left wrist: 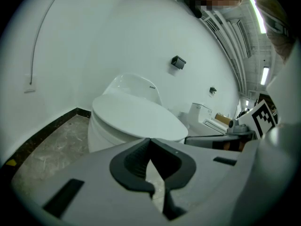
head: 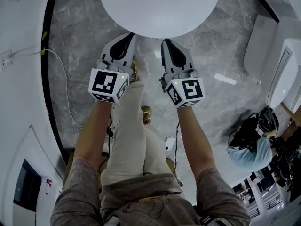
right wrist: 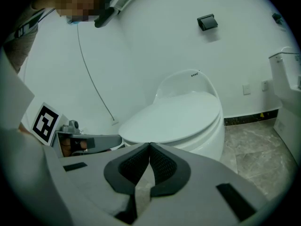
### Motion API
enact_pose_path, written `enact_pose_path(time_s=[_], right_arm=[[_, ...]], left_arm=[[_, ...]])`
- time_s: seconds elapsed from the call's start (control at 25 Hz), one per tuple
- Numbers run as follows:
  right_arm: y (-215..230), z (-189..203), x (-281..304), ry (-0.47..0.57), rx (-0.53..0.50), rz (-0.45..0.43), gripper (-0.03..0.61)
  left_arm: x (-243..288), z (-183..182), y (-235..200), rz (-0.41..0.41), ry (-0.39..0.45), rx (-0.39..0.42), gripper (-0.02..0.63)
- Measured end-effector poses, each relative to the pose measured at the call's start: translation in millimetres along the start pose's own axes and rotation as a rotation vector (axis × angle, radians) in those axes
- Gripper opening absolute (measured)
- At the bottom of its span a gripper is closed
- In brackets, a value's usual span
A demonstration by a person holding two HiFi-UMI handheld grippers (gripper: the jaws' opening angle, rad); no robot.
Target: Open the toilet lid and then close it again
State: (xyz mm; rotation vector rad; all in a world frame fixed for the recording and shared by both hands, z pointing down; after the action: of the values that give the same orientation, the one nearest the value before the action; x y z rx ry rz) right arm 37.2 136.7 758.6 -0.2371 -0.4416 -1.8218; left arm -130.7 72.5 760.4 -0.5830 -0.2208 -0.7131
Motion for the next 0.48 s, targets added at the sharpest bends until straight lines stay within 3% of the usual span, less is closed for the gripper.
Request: enact_pose_path(time_s=[0.24,0.48], right_arm=[[-5.3,-34.9,-10.9,-0.007,0.014,-0.001,0.026],[-4.2,-97.3,-23.3,-0.009,0.041,0.035,0.026]], left_arm=[[-11.4,-34.1,17.1,0.002,-0.007,-0.018,0.008],[-24.7,-98.6,40.2,0.039,-0.005,-0.022,0.008]])
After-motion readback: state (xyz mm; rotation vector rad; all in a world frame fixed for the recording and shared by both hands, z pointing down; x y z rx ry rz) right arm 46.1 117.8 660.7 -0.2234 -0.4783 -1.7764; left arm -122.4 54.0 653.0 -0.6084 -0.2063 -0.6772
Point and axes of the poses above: the fingertips, and each gripper's own axes: x forward along the fingers, y to its right, z out of its underside, the point moved 8 cm from there along -x, backward along the fingers, and after that the axes turned 8 degrees about -x, right-handed, at the moved point
